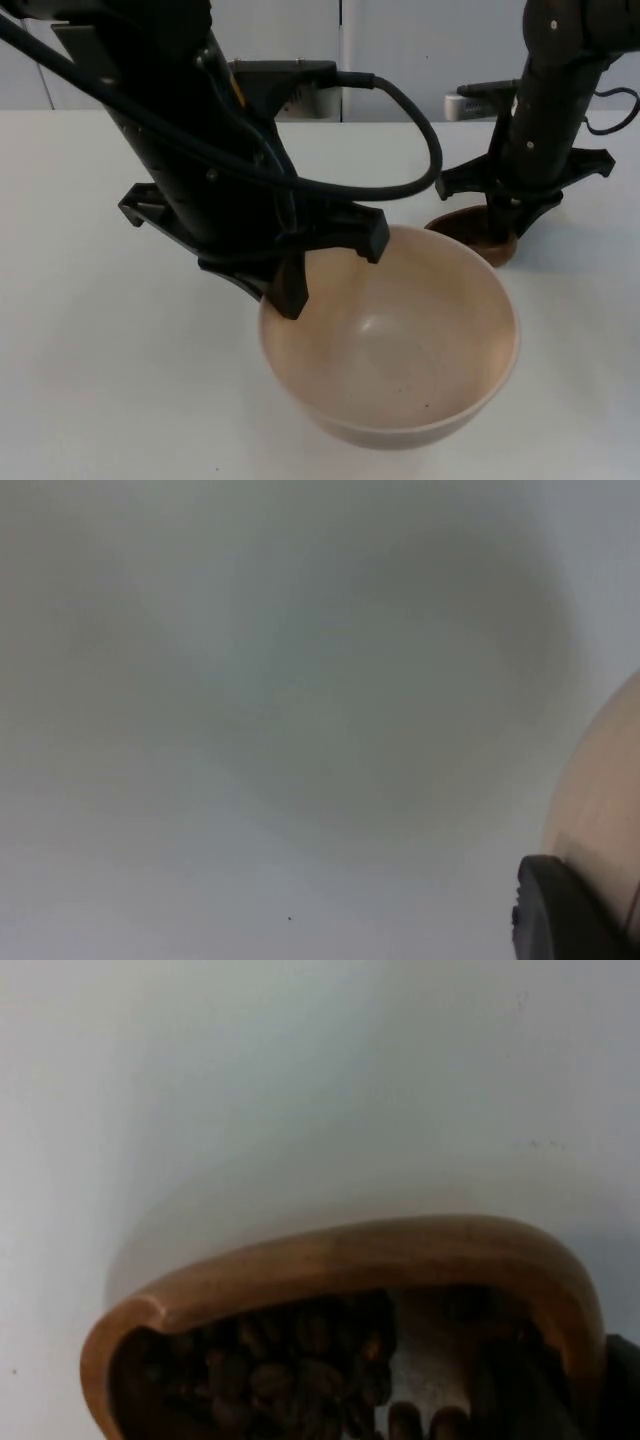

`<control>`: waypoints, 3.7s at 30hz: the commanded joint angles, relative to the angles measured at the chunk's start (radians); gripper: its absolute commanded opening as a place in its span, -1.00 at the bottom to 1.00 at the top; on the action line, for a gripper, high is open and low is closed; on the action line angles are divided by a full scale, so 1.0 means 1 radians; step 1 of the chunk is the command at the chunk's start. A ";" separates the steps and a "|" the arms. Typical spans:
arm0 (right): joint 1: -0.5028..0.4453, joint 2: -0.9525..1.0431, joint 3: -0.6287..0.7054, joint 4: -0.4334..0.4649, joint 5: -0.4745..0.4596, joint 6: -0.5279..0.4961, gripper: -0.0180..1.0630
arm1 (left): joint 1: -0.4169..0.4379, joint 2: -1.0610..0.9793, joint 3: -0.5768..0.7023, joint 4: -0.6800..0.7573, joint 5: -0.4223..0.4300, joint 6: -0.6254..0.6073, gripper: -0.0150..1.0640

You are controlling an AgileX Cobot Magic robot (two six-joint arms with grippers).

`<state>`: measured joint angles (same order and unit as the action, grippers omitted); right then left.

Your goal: Pick up the bowl with the left hand and pour the coffee beans from the cup into the bowl with the right hand.

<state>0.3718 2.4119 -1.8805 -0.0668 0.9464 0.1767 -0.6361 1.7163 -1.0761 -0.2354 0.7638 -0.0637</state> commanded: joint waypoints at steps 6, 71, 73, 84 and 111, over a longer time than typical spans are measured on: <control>0.000 -0.050 -0.001 -0.005 0.026 -0.044 -0.97 | -0.002 -0.010 0.005 -0.011 -0.014 -0.001 -0.98; 0.000 -0.917 0.616 0.150 0.216 -0.212 -0.97 | -0.002 -0.010 0.005 -0.003 -0.022 -0.001 -0.98; 0.000 -0.917 0.616 0.150 0.216 -0.212 -0.97 | -0.002 -0.010 0.005 -0.003 -0.022 -0.001 -0.98; 0.002 -0.917 0.616 0.150 0.239 -0.209 -0.97 | -0.002 -0.010 0.005 -0.041 -0.062 -0.050 -0.98; 0.272 -0.875 0.383 -0.107 0.275 0.008 -0.97 | -0.002 -0.007 0.005 0.089 -0.084 -0.266 -0.98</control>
<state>0.6378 1.5306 -1.4875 -0.1573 1.2131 0.1704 -0.6361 1.7163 -1.0746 -0.1504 0.6895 -0.3221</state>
